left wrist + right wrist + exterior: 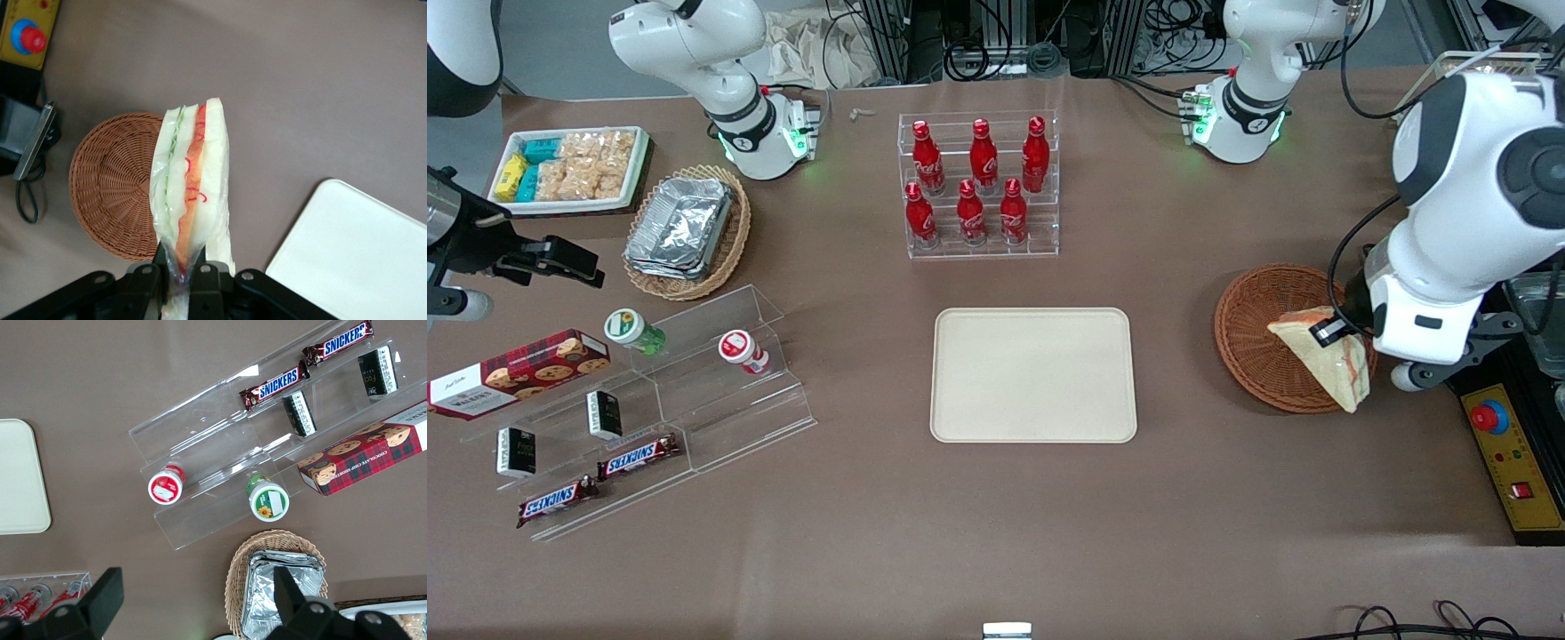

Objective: Place sandwich from basket to tray
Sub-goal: 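Carry the sandwich over to the cream tray with the left gripper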

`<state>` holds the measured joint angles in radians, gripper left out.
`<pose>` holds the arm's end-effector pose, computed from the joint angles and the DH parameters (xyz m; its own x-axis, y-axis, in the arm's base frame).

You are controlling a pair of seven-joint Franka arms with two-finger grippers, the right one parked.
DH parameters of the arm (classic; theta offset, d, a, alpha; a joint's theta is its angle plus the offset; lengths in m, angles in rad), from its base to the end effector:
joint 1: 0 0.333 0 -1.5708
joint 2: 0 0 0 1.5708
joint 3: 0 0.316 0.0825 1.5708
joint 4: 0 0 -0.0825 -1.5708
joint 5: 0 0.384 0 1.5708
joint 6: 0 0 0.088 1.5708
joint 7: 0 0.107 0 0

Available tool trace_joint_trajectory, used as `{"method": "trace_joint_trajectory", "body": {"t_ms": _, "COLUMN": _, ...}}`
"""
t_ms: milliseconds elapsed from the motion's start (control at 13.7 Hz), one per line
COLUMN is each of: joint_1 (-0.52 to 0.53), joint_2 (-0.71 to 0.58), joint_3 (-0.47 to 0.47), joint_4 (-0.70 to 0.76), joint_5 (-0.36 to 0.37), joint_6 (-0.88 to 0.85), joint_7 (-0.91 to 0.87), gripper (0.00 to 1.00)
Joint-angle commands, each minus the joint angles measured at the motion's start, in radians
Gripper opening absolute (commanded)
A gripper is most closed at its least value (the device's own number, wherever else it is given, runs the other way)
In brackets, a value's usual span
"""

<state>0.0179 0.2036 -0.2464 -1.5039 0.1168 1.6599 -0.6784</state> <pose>0.6075 -0.1155 0.5477 0.9045 0.4265 0.0093 0.4258 -0.9014 -0.0778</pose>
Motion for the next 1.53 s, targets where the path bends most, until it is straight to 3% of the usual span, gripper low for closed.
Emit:
{"method": "trace_joint_trajectory", "body": {"t_ms": 0, "joint_1": -0.007, "joint_2": 0.031, "joint_3": -0.016, "joint_4": 0.053, "joint_5": -0.032, "joint_6": -0.023, "joint_7": 0.054, "gripper": 0.15}}
{"method": "trace_joint_trajectory", "body": {"t_ms": 291, "joint_1": -0.099, "joint_2": 0.062, "joint_3": -0.036, "joint_4": 0.053, "joint_5": 0.000, "joint_6": -0.011, "joint_7": 0.054, "gripper": 0.14}}
{"method": "trace_joint_trajectory", "body": {"t_ms": 1020, "joint_1": -0.311, "joint_2": 0.336, "joint_3": -0.037, "joint_4": 0.051, "joint_5": 0.007, "joint_6": 0.146, "joint_7": 0.054, "gripper": 0.14}}
{"method": "trace_joint_trajectory", "body": {"t_ms": 1238, "joint_1": -0.360, "joint_2": 0.391, "joint_3": -0.037, "joint_4": 0.041, "joint_5": 0.095, "joint_6": 0.158, "joint_7": 0.056, "gripper": 0.14}}
{"method": "trace_joint_trajectory", "body": {"t_ms": 1457, "joint_1": -0.375, "joint_2": 0.430, "joint_3": -0.037, "joint_4": 0.021, "joint_5": 0.127, "joint_6": 0.169, "joint_7": 0.056, "gripper": 0.14}}
